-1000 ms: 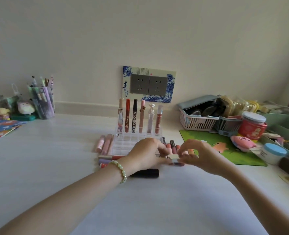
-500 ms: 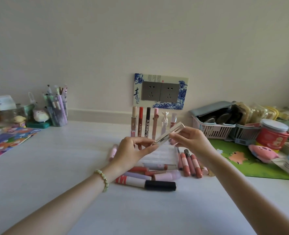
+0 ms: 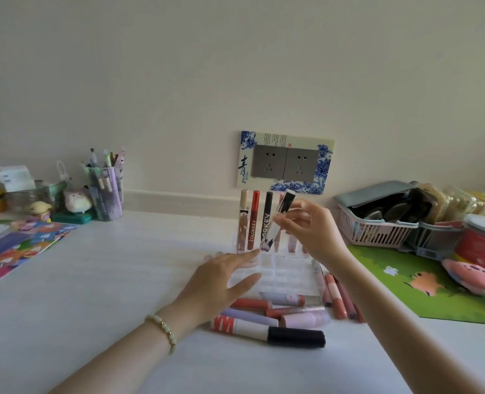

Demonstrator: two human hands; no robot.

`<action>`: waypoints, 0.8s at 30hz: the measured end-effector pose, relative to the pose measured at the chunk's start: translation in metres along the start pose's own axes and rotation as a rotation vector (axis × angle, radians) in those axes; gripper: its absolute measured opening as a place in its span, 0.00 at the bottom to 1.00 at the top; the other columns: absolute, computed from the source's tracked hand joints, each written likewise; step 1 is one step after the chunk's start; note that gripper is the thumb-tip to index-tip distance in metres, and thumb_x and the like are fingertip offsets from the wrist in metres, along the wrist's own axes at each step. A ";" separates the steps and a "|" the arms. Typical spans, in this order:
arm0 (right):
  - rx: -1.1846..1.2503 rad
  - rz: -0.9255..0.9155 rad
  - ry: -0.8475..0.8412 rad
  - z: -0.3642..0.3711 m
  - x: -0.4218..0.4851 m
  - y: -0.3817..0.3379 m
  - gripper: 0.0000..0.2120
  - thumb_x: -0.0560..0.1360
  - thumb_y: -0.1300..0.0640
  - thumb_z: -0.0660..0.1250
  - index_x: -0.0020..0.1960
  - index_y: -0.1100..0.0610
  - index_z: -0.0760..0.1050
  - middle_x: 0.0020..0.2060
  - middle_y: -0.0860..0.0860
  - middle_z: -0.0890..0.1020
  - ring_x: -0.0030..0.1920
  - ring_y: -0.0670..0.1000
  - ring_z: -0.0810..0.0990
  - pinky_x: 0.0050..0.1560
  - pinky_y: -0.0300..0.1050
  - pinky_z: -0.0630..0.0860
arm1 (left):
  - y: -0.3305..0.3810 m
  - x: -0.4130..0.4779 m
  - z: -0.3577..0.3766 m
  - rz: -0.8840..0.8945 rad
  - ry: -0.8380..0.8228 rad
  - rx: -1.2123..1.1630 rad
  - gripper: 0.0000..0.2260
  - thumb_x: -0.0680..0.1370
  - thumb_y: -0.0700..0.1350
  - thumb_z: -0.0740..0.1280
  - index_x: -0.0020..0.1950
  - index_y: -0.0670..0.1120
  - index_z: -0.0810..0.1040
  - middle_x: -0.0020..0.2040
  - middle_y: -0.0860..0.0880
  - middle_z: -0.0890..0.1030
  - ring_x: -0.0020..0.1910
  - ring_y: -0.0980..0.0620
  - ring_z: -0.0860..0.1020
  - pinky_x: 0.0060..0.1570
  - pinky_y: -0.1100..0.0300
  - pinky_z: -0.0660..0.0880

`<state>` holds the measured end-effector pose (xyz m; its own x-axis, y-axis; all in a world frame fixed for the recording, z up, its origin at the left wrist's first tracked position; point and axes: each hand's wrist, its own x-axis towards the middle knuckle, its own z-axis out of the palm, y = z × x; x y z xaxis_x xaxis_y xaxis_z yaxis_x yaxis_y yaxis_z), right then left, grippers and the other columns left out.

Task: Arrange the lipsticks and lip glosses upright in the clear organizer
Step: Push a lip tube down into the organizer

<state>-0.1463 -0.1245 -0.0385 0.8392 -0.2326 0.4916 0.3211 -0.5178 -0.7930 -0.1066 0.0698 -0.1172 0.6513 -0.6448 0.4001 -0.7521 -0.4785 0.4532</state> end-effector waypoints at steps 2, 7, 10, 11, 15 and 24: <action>-0.006 0.002 -0.008 0.007 0.006 0.006 0.10 0.69 0.56 0.73 0.47 0.56 0.75 0.38 0.49 0.84 0.38 0.43 0.83 0.44 0.38 0.81 | -0.006 -0.001 -0.002 0.045 -0.013 0.034 0.35 0.71 0.74 0.43 0.69 0.59 0.70 0.66 0.60 0.74 0.65 0.62 0.70 0.69 0.56 0.64; -0.013 -0.015 -0.032 0.021 0.013 0.013 0.07 0.70 0.57 0.72 0.46 0.55 0.76 0.39 0.50 0.83 0.41 0.46 0.83 0.47 0.37 0.80 | -0.015 -0.004 -0.001 0.131 -0.042 0.101 0.36 0.72 0.73 0.41 0.66 0.57 0.74 0.66 0.61 0.73 0.66 0.68 0.64 0.66 0.71 0.51; -0.036 -0.039 -0.044 0.028 0.013 0.016 0.09 0.71 0.58 0.71 0.42 0.47 0.73 0.38 0.45 0.82 0.41 0.43 0.82 0.46 0.34 0.79 | -0.016 -0.004 0.001 0.139 -0.031 0.083 0.35 0.73 0.72 0.42 0.64 0.56 0.76 0.66 0.61 0.74 0.63 0.71 0.63 0.67 0.71 0.53; -0.049 -0.043 -0.054 0.029 0.013 0.018 0.09 0.71 0.58 0.71 0.42 0.46 0.73 0.37 0.45 0.82 0.40 0.42 0.82 0.45 0.33 0.79 | -0.017 -0.004 0.002 0.138 -0.033 0.077 0.34 0.73 0.72 0.42 0.64 0.56 0.76 0.66 0.61 0.74 0.63 0.70 0.63 0.68 0.69 0.56; -0.100 -0.030 -0.120 0.032 0.016 0.030 0.09 0.71 0.56 0.70 0.51 0.55 0.77 0.40 0.48 0.84 0.42 0.42 0.83 0.47 0.35 0.79 | -0.020 -0.005 0.004 0.132 -0.026 0.065 0.32 0.75 0.70 0.44 0.62 0.55 0.78 0.65 0.60 0.75 0.65 0.65 0.68 0.70 0.55 0.63; -0.184 -0.034 -0.193 0.033 0.016 0.036 0.15 0.73 0.57 0.68 0.58 0.61 0.76 0.45 0.50 0.83 0.42 0.43 0.82 0.43 0.28 0.77 | -0.019 -0.005 0.004 0.119 -0.046 0.068 0.34 0.74 0.71 0.41 0.63 0.56 0.77 0.66 0.61 0.73 0.68 0.62 0.68 0.70 0.52 0.62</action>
<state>-0.1070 -0.1195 -0.0708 0.9032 -0.0606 0.4249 0.2797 -0.6676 -0.6899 -0.0953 0.0798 -0.1308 0.5526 -0.7254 0.4105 -0.8301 -0.4348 0.3491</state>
